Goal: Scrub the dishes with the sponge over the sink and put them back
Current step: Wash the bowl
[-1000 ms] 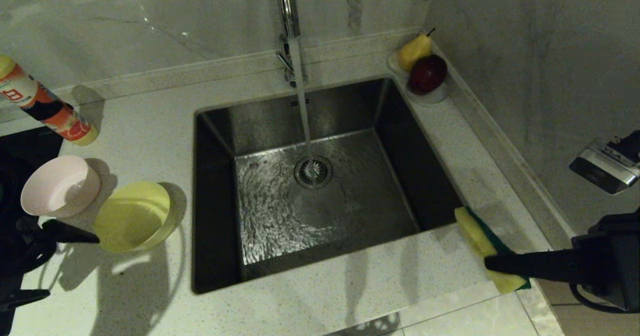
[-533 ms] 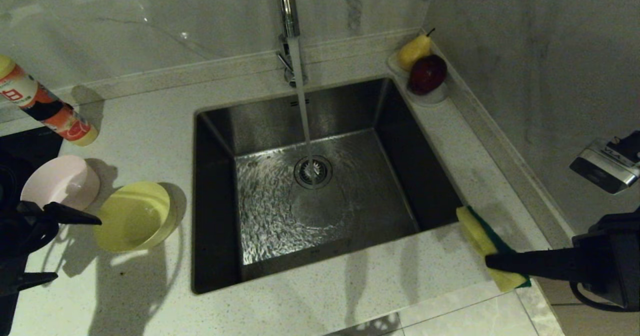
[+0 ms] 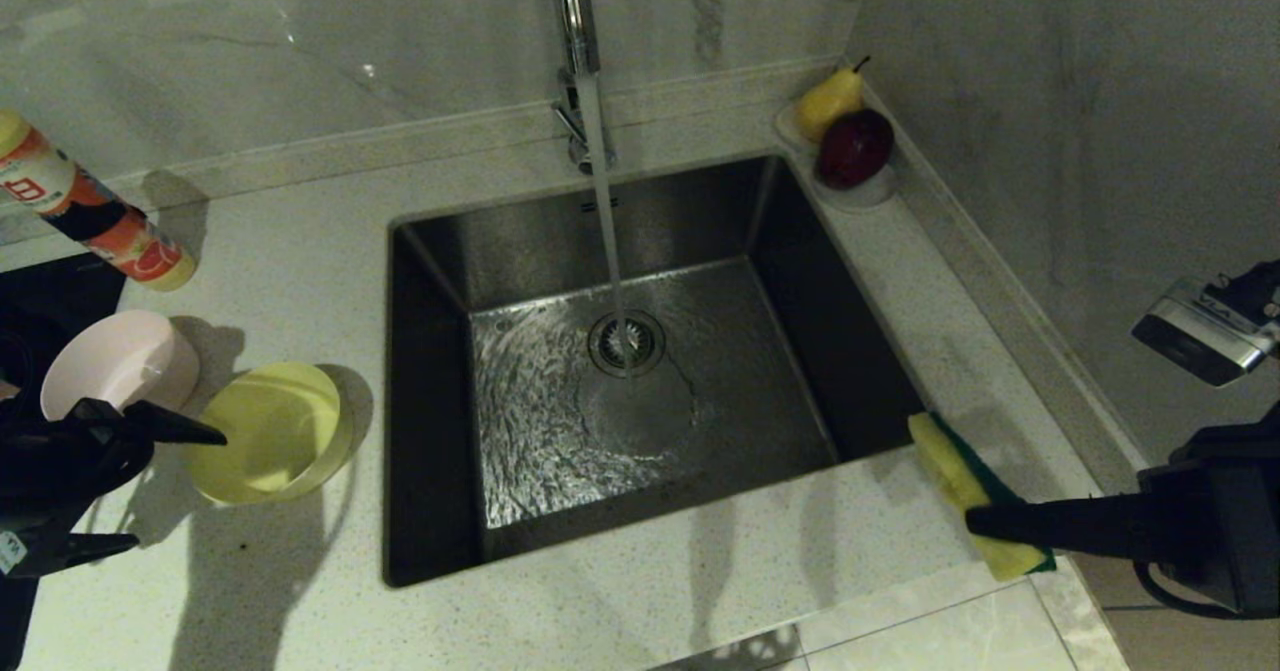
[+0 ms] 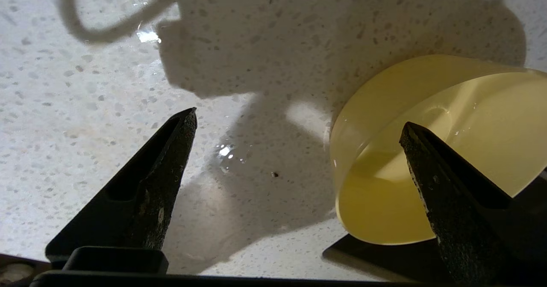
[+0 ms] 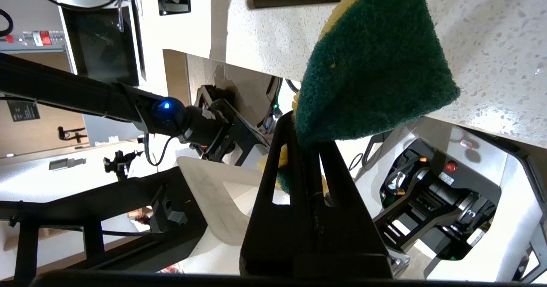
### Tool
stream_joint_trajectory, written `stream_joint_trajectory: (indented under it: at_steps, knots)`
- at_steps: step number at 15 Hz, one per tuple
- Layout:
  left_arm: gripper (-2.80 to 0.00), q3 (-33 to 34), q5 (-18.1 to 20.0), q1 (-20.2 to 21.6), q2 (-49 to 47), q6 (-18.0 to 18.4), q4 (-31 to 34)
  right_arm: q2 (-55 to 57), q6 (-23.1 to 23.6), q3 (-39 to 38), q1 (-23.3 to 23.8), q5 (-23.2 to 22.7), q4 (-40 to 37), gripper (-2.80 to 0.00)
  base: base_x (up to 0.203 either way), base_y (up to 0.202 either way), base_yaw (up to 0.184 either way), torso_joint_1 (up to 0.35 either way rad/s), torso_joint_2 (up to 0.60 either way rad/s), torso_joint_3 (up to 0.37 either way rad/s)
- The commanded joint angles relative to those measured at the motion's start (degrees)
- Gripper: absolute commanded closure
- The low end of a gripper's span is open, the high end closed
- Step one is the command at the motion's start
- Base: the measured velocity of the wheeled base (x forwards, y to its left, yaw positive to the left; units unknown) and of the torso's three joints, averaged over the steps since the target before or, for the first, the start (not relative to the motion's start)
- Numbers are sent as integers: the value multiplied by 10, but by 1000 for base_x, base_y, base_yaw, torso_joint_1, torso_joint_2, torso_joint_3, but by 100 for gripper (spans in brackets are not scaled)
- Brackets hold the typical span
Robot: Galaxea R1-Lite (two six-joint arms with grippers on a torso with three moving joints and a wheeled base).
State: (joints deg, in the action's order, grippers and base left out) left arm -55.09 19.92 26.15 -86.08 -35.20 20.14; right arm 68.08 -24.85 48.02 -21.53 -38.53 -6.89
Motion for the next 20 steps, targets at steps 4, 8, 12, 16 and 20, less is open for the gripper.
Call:
stream_joint_trajectory:
  at_steps: [4, 8, 12, 16, 20]
  knots:
    - [-280, 1, -11, -20, -15, 0, 0, -18, -2, -6, 2, -2, -1, 0, 0, 0, 0, 0, 0, 0]
    - [-280, 2, -25, -33, -43, 3, -17, -15, -1, -5, 2, -2, -1, 0, 0, 0, 0, 0, 0, 0]
    - [-280, -5, -32, -45, -43, 3, -17, -18, -2, -5, 2, -2, -1, 0, 0, 0, 0, 0, 0, 0]
    - [-280, -3, -44, -50, -42, 2, -16, -25, -3, -13, 3, -2, -1, 0, 0, 0, 0, 0, 0, 0]
    - [-280, -9, -49, -50, -39, 1, -15, -22, -1, -13, 8, -2, -1, 0, 0, 0, 0, 0, 0, 0]
